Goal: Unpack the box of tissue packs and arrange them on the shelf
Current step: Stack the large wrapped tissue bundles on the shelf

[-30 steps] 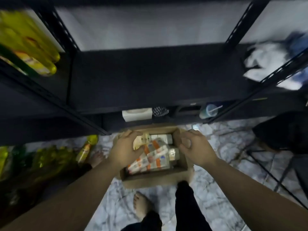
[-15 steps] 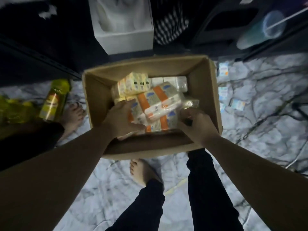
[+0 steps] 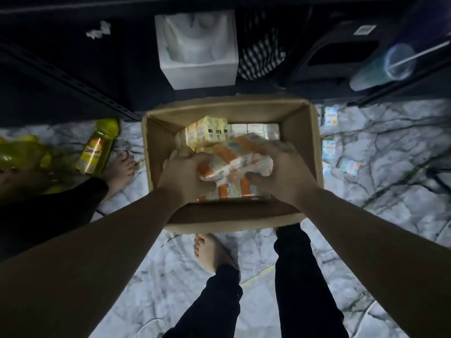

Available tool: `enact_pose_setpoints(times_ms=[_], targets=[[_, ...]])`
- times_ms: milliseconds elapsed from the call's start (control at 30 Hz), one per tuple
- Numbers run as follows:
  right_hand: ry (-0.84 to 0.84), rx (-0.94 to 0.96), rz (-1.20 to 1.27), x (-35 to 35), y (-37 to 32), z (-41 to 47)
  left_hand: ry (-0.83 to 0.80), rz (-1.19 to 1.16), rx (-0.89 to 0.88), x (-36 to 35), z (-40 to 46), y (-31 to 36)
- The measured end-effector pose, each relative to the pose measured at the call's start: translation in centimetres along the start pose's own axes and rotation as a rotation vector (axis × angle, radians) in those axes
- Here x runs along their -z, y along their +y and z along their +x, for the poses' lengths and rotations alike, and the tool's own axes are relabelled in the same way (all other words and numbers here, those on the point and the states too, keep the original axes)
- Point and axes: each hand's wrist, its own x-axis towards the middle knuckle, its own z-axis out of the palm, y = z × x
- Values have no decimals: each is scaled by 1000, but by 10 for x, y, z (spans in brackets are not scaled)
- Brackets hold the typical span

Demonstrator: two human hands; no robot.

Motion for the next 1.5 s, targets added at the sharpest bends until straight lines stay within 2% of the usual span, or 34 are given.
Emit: enact_pose_setpoints(times_ms=[100,233,333,433,533,633,733,800,833,867,933,967,1000,1033,1067,1100,1167,1200,1233,1300,1500], targets=[[-119,117,-110,15,-24,21,82,-35,-155,17,-11,1],[-459,148,-263,23,-48,46,66,-113,-355,42,-17,4],[-595,99,-191,28,-52,47,34,-134,-355,57,-23,16],[-521,66,-217,37,-47,33,30,-194,-287,58,-29,27],[-318,-28,-346,45,-26,20,109,-203,-172,52,-19,23],[-183,-250,-353,46,1,6,-36,-159,-24,25,-21,20],[-101,-425,-246,33,19,-4,-226,-191,6,5,-1,9],[-38,-446,-258,17,24,-7,-298,-223,79,-50,9,-1],[-1,-435,-279,10,25,-7,-98,-81,231,-86,16,-26],[35,-423,-300,3,27,-7,104,70,286,-133,20,-62],[84,-415,-346,-8,28,-6,94,48,541,-294,-11,-93],[98,-418,-356,-11,29,-5,99,11,612,-359,-26,-101],[106,-425,-351,-13,29,-5,117,6,605,-418,-42,-106],[108,-434,-329,-13,29,-5,105,36,568,-419,-48,-101],[105,-442,-298,-12,28,-6,10,40,495,-370,-29,-90],[98,-446,-262,-9,27,-6,-15,1,433,-314,-14,-76],[71,-448,-184,-1,23,-9,6,-39,199,-178,28,-40],[62,-447,-136,4,21,-11,-23,-71,108,-131,43,2],[64,-439,-82,10,18,-15,-77,16,-53,-94,35,21],[97,-397,6,25,12,-23,-106,11,-94,-43,16,32],[214,-237,140,101,-32,-59,64,-82,-169,33,-50,44]])
